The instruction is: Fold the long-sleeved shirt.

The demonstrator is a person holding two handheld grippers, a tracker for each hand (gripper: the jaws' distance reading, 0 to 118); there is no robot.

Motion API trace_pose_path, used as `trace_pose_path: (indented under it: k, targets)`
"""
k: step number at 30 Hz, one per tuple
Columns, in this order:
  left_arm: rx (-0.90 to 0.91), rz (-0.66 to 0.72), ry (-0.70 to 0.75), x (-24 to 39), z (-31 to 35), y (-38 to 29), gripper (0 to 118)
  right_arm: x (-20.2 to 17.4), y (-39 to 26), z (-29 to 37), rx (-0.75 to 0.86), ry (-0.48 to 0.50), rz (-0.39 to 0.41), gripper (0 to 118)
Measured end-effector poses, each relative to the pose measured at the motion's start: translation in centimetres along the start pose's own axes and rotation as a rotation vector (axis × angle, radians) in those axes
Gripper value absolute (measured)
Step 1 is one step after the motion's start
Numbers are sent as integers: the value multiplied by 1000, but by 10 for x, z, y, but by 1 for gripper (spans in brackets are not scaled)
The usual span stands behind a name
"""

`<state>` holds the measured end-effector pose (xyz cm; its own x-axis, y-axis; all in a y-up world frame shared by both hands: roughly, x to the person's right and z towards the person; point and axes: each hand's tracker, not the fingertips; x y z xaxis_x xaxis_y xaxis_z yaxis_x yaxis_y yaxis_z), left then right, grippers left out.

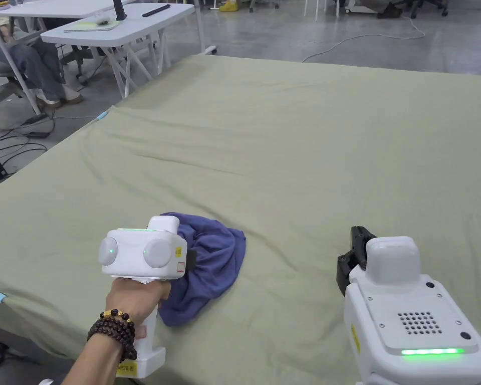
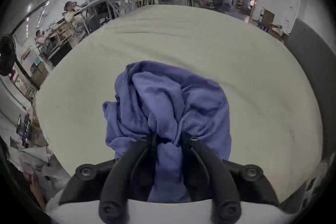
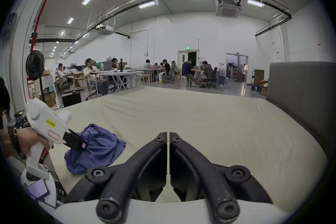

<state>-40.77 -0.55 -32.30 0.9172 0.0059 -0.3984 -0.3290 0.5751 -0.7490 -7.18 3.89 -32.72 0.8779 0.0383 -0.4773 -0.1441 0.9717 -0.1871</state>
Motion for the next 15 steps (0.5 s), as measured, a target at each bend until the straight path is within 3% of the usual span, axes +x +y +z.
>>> trace_pose_path:
  k: [5,9,11,15]
  targets:
    - [96,-18,-100,18,32,3,20,20,5,5,2,-58,-33,0]
    - [141,38,-280,49,53,7,17,42,7,25,30,-126,-51,0]
    - [143,68,-436,77,63,9,17,58,7,39,34,-151,-63,0]
    - [141,-84,-593,162,75,13,17,92,8,64,59,-234,-63,0]
